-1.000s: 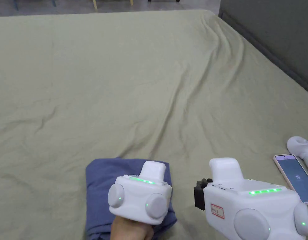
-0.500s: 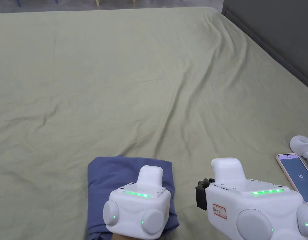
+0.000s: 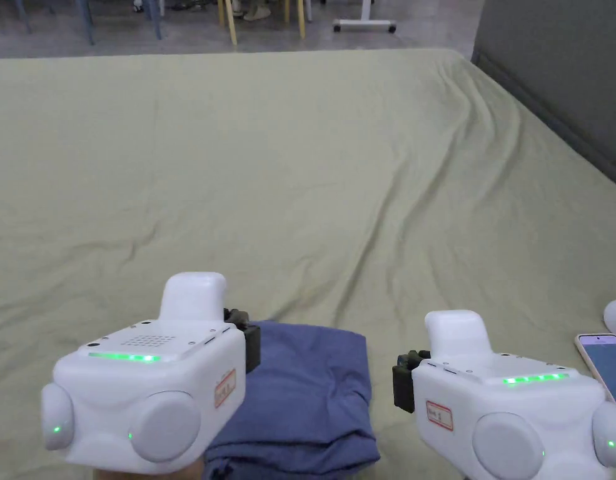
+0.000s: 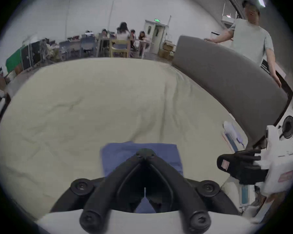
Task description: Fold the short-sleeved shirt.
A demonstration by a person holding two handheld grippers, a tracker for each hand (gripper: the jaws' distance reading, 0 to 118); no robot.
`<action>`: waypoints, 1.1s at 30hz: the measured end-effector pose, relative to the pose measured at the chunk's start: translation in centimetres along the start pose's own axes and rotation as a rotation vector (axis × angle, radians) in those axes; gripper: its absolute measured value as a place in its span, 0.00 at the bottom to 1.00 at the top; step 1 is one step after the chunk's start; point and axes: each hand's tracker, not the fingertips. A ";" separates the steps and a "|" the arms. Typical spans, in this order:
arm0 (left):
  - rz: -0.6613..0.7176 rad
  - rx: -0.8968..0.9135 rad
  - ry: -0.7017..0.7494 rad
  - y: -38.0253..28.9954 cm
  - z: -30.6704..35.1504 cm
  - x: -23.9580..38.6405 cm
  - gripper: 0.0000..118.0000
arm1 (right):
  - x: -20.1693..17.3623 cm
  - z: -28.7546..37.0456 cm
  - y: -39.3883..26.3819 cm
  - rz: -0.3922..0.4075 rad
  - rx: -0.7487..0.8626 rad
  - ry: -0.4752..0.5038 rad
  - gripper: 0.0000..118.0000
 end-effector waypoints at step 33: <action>0.255 -0.292 -0.109 -3.4 -4.5 -7.3 0.00 | 4.6 -20.0 -2.4 -0.459 -0.327 0.814 0.03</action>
